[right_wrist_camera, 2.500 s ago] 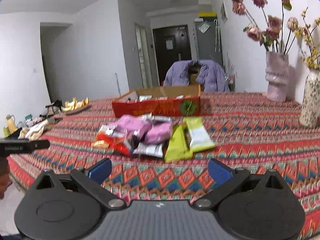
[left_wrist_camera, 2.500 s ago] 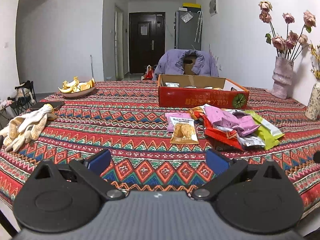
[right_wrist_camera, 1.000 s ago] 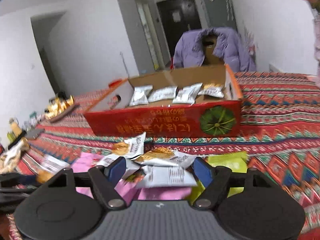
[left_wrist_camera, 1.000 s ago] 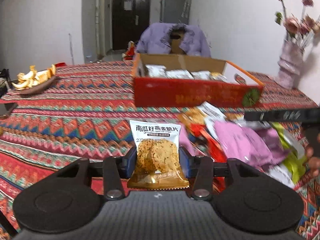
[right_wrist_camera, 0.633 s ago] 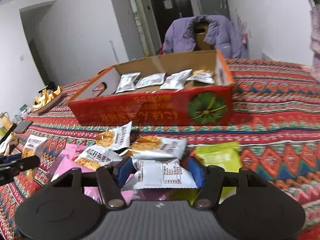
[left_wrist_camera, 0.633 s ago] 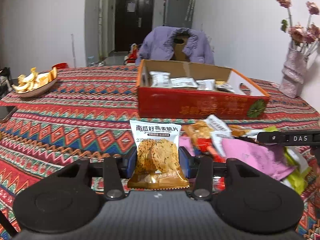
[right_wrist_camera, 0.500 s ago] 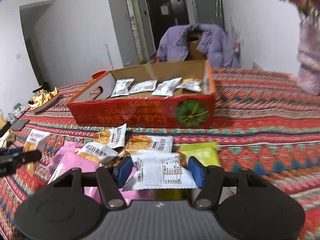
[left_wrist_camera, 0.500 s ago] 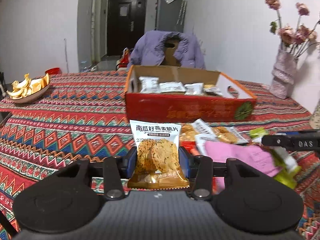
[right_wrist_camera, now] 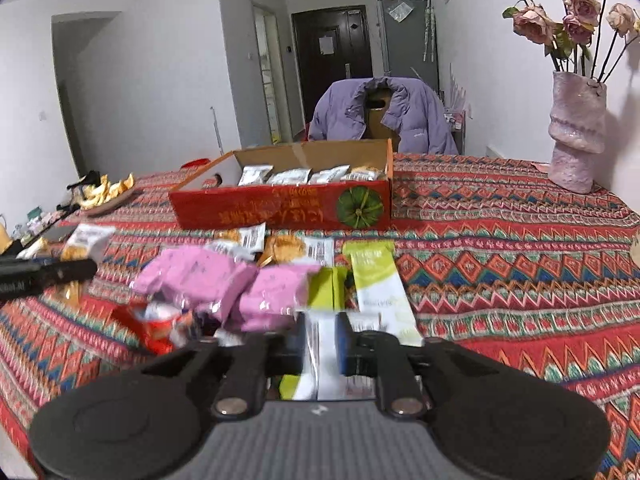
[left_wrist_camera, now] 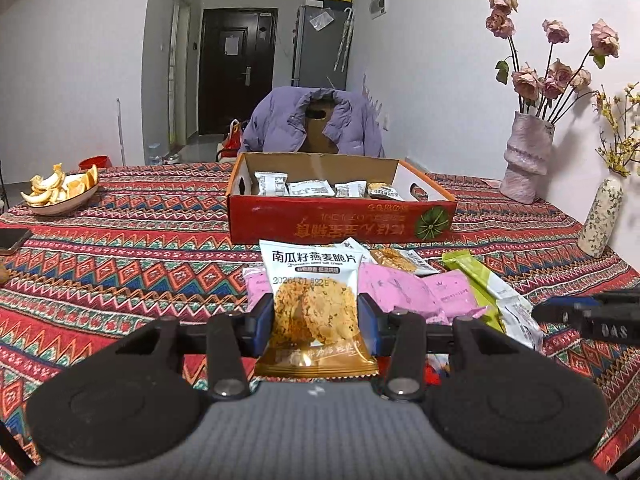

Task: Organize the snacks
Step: 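Carry both packets into the red box and open both tools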

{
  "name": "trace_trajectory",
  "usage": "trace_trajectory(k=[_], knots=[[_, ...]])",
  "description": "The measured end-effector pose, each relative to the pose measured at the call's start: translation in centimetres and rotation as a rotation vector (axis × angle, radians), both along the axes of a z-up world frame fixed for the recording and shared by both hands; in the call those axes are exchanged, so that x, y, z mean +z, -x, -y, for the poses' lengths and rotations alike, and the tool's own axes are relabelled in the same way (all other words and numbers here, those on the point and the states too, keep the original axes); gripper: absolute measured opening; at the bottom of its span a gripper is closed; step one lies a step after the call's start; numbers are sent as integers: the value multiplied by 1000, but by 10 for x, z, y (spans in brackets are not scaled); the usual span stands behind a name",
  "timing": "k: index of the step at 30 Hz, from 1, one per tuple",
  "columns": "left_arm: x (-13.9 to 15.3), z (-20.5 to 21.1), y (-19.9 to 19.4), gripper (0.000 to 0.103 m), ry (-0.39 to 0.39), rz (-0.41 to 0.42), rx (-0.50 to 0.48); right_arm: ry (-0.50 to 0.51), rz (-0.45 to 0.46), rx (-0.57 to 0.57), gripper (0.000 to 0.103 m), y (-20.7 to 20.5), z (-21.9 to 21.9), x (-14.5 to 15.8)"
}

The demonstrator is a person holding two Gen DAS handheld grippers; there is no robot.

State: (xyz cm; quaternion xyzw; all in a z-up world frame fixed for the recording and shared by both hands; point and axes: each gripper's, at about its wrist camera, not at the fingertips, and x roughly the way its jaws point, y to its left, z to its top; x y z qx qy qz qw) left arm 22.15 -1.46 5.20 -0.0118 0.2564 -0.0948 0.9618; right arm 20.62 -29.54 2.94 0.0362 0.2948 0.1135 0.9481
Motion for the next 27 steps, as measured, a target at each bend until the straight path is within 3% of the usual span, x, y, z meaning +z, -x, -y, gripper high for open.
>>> trace_trajectory(k=[2,12,16,18,23,27], knots=[[-2,-1,2,45,-2,-12,5,-7,-8,-6,58,6,1,-6],[-6,2,7,45,-25,-19,-6,10,-36,-72,55,-19,-6,-39],[-8,-1,3,45,-19,-32,2,-51,-54,-88,50,-20,3,-45],[-8,-5,-2,45,9,-48,5,-46,-53,-91,39,-17,4,-41],[6,-26,-34,45,137,-93,-33,-25,16,-55,39,-13,4,-8],[30,-32,-87,45,129,-58,-51,-38,98,2,39,-43,3,28]])
